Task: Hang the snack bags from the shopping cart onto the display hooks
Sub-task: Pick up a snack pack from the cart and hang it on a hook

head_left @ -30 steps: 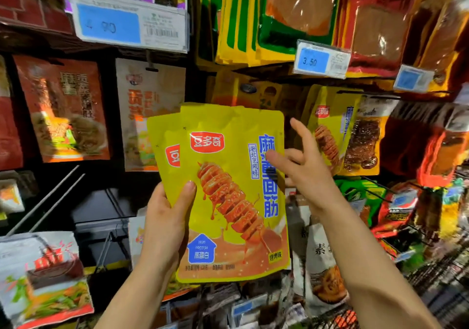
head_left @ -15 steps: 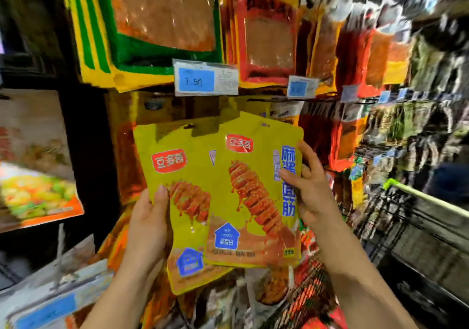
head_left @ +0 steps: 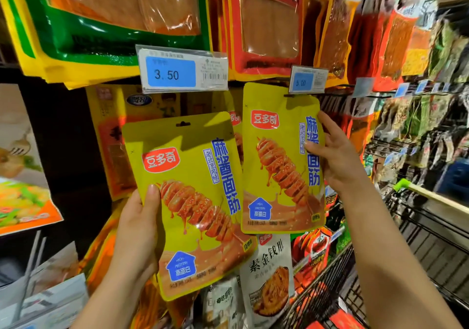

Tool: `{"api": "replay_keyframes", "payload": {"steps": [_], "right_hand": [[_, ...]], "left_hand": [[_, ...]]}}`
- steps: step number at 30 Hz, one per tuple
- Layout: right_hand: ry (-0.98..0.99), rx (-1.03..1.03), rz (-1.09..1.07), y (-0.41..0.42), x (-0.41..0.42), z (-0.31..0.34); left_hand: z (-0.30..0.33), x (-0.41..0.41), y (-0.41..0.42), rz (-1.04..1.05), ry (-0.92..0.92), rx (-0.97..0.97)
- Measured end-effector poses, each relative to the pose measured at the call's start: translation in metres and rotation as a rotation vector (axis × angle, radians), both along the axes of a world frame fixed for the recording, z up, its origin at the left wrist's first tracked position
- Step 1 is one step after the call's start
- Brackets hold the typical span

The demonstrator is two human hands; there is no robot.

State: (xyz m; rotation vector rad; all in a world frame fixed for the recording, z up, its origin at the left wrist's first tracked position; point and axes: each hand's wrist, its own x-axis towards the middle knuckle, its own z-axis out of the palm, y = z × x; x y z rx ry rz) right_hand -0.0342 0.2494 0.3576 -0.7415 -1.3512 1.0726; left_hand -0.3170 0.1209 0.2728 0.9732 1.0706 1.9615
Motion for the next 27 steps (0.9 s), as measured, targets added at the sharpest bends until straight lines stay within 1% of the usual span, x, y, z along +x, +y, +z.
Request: {"api": "replay_keyframes", "payload": {"steps": [8,11,13,18,22,24,25,27], "right_hand": [[-0.055,-0.056,-0.012,0.005,0.014,0.006],[-0.062,-0.055,-0.046,0.009,0.017,0.008],[-0.110,-0.054,-0.083,0.015,0.017,0.009],[-0.237,-0.041,-0.147,0.039,-0.010,0.013],[-0.387,-0.014,-0.247,0.060,-0.037,0.004],[-0.444,-0.003,-0.295,0.058,-0.047,0.003],[-0.450,0.023,-0.332,0.053,-0.052,0.003],[-0.392,0.051,-0.345,0.035,-0.059,0.002]], "left_hand": [[-0.002,0.003,-0.003,-0.011,-0.014,-0.021],[-0.002,-0.001,-0.010,-0.026,-0.008,-0.017],[-0.001,-0.004,-0.013,-0.025,-0.017,-0.029],[0.000,-0.006,-0.018,-0.020,-0.011,-0.033],[0.000,-0.008,-0.022,-0.021,-0.004,-0.031],[0.000,-0.010,-0.023,0.006,-0.005,-0.040],[0.001,-0.011,-0.023,0.018,-0.010,-0.042],[0.000,-0.011,-0.023,0.015,-0.020,-0.054]]}}
